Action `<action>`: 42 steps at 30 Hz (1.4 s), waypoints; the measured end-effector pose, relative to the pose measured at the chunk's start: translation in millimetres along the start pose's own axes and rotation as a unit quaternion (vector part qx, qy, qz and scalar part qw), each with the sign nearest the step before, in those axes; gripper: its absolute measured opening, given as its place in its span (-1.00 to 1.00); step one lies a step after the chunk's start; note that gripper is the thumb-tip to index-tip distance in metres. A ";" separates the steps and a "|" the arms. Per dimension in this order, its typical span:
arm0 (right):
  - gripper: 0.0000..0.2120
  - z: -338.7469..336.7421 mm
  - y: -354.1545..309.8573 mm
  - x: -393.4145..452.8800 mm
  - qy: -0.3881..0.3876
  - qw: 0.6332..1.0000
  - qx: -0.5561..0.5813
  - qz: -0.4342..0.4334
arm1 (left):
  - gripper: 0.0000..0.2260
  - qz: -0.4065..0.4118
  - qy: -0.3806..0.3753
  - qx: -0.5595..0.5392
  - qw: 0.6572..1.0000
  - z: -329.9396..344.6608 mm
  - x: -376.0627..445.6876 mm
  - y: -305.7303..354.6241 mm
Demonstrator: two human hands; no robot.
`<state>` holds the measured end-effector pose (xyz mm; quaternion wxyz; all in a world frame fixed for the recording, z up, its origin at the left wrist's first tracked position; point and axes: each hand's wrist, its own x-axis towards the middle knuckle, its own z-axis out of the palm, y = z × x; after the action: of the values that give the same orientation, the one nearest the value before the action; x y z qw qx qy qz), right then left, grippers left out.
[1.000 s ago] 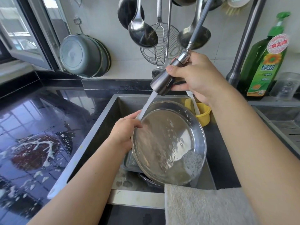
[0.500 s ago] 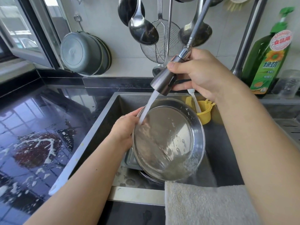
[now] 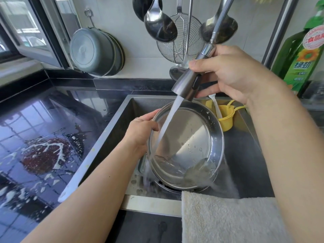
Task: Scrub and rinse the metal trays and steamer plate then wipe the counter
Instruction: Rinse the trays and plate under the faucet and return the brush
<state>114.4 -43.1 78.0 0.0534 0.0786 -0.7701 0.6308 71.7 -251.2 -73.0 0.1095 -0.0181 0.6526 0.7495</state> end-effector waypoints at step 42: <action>-0.74 -11.7 32.7 19.9 0.233 0.928 -0.288 -0.029 | -0.37 -0.041 0.014 0.033 0.999 7.3 -13.1 4.5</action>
<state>88.5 -26.4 52.4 0.2696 -0.0673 -0.8821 0.3803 84.4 -246.4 -65.3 0.1312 -0.0515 0.6772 0.7222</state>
